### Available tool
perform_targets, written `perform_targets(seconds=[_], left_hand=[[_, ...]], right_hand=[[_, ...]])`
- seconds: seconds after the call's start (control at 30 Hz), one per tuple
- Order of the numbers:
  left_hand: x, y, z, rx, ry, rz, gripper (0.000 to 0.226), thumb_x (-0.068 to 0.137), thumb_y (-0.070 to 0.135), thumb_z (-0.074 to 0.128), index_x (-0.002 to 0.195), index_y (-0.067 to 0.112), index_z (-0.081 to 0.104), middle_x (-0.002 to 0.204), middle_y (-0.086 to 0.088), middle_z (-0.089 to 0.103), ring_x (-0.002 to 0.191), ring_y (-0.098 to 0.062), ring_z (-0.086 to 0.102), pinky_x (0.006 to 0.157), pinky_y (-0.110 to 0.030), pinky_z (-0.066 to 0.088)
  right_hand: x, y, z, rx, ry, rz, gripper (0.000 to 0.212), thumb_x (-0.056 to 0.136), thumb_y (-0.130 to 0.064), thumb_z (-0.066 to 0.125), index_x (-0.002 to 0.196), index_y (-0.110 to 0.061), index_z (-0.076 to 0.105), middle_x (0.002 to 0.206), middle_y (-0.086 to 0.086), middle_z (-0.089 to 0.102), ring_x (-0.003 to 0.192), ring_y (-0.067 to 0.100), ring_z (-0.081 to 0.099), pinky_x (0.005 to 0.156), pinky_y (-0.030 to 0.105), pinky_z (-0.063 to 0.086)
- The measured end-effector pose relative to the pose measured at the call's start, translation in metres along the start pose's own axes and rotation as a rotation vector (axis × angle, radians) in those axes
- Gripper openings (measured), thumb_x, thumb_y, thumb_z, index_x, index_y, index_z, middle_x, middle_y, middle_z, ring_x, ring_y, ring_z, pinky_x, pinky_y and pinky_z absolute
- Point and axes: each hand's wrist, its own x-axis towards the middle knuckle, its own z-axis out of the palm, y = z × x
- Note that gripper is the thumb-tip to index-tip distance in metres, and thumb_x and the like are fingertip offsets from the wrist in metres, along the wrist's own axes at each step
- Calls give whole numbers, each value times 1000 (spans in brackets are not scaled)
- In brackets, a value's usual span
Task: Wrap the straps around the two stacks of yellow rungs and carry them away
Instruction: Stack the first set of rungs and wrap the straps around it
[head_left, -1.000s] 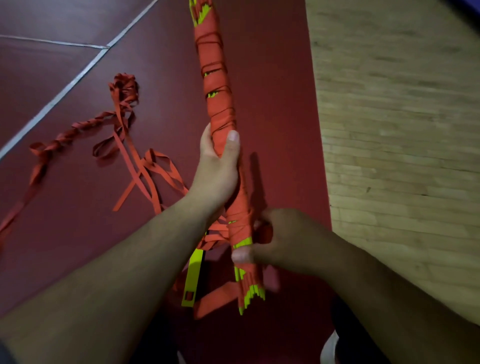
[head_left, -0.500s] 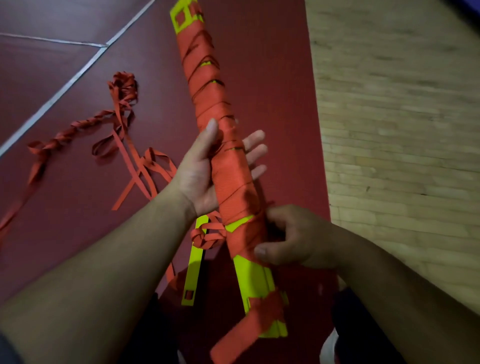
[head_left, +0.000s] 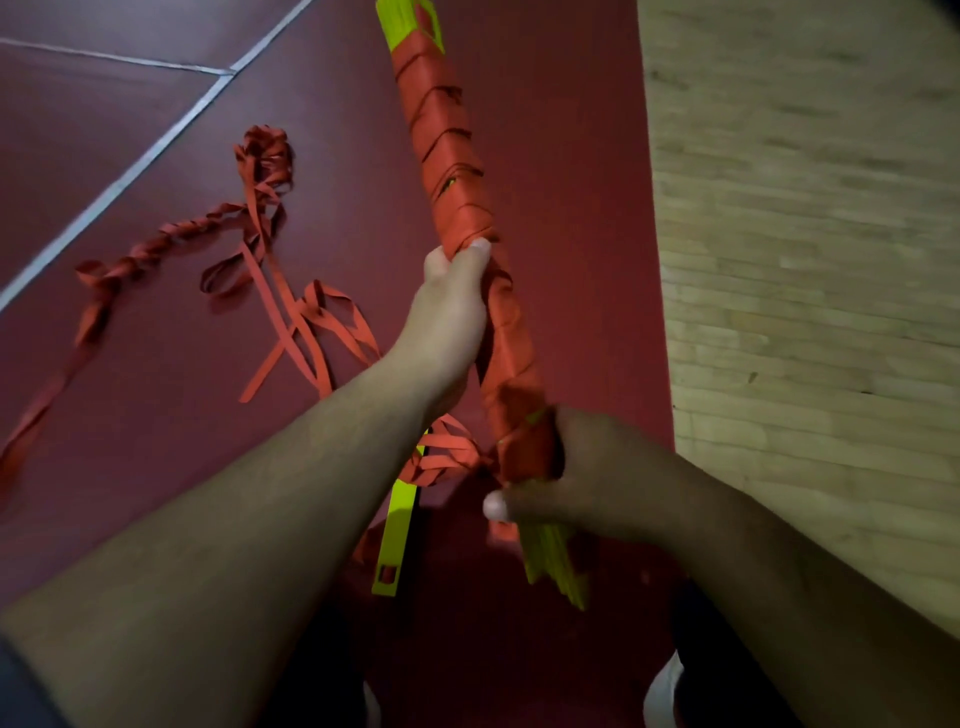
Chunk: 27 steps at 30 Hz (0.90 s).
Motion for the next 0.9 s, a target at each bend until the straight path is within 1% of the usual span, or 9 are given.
perform_targets(seconds=[0.13,0.27,0.37,0.43,0.5,0.63,0.7,0.8,0.9], left_hand=[[0,0,-7,-268,-137,-105,41,93,36,63,128,14,55,104,-8,65,92,-25,64,93,-49,55],[-7,1,-11,-524,-356,-208,38,88,50,57,100,16,70,98,-5,72,93,-21,70,86,-43,58],[-10,5,-8,-619,-394,-237,44,90,51,51,118,18,59,95,-4,72,87,-18,72,87,-43,59],[-10,12,-6,-537,-359,-218,41,96,51,49,117,17,56,75,2,63,64,-11,64,69,-32,59],[-9,20,-5,-424,-328,-209,44,96,56,49,112,15,55,71,2,60,61,-11,62,62,-28,56],[-9,19,-7,-191,-183,-156,53,95,60,51,90,8,62,70,-5,65,63,-16,65,63,-30,58],[-11,17,-9,-92,-126,-110,58,95,61,49,87,5,64,69,-10,67,60,-19,66,61,-31,59],[-10,15,-11,86,-57,-19,57,97,60,50,80,9,69,69,-10,71,62,-23,69,65,-39,60],[-4,10,-15,253,65,93,56,90,64,55,76,12,71,75,-4,75,77,-27,73,82,-50,60]], right_hand=[[1,1,-9,189,-15,-52,35,63,-63,77,84,-40,60,73,-26,64,64,-7,59,60,17,44],[-6,-4,-10,487,-218,-194,17,71,-46,75,87,-41,69,79,-14,69,75,2,64,71,26,52],[-6,-5,-8,485,-254,-241,20,76,-37,74,83,-54,69,78,-23,69,75,-7,63,70,12,47],[-6,-4,-9,519,-266,-224,19,69,-61,76,84,-51,71,80,-19,71,78,-3,65,72,19,51],[-5,-1,-11,599,-250,-153,58,60,-87,64,92,-39,75,91,-4,74,88,15,70,85,41,57],[-4,5,-16,524,-235,-52,107,63,-97,46,105,-2,72,105,21,73,104,39,68,101,56,47],[-1,6,-19,365,-205,-11,120,53,-105,34,102,-1,70,101,21,72,96,31,70,95,54,49],[1,3,-22,202,-148,-8,122,48,-107,28,91,-1,69,77,14,67,68,12,57,73,41,49],[1,1,-18,85,-171,-75,88,61,-94,49,91,-14,71,74,-1,68,64,6,60,65,36,50]])
